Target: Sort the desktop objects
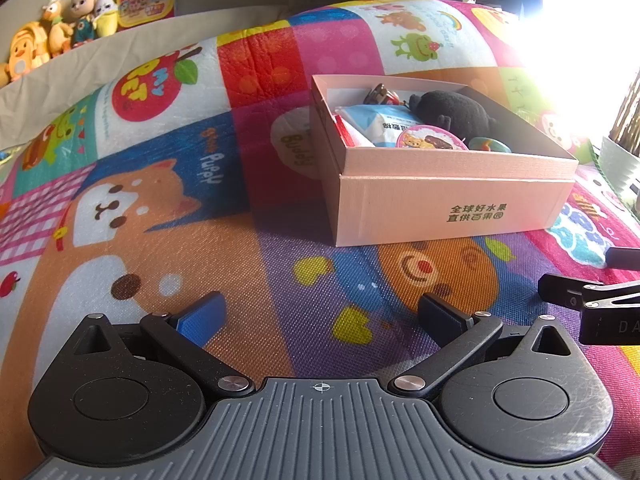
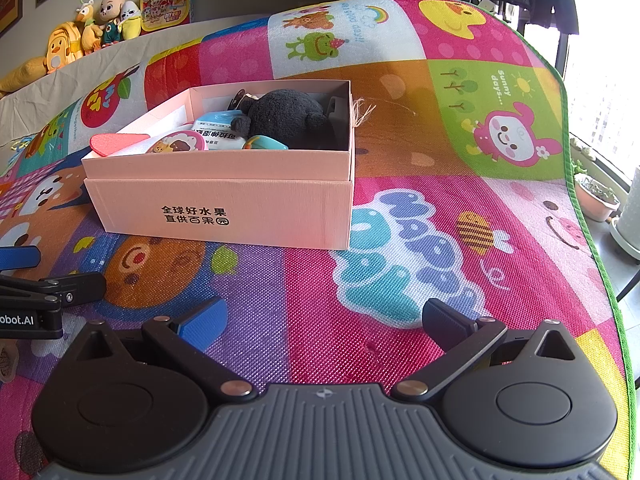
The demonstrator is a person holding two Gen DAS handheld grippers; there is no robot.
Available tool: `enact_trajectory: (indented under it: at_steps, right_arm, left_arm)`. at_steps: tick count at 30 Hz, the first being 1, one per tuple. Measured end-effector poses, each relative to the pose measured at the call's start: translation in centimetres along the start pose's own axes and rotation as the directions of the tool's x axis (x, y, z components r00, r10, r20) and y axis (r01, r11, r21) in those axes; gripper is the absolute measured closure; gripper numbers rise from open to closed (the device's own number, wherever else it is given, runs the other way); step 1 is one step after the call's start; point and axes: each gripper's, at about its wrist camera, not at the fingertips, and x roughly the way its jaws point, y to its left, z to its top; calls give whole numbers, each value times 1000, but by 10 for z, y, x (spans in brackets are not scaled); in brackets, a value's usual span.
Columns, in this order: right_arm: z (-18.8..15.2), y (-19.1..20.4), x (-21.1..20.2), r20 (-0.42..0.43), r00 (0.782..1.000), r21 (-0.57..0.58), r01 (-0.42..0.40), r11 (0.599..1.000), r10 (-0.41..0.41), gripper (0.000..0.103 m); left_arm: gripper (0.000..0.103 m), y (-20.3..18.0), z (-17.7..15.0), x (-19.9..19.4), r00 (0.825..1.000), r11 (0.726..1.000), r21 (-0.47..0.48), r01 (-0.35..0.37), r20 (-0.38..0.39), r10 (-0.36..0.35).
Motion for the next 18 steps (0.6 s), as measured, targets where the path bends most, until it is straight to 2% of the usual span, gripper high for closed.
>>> enact_trajectory:
  at_steps: [18]
  right_arm:
    - [0,0,0,0,1000,0,0,1000,0,0]
  left_arm:
    - [0,0,1,1,1000,1000,7,2,-9,-2]
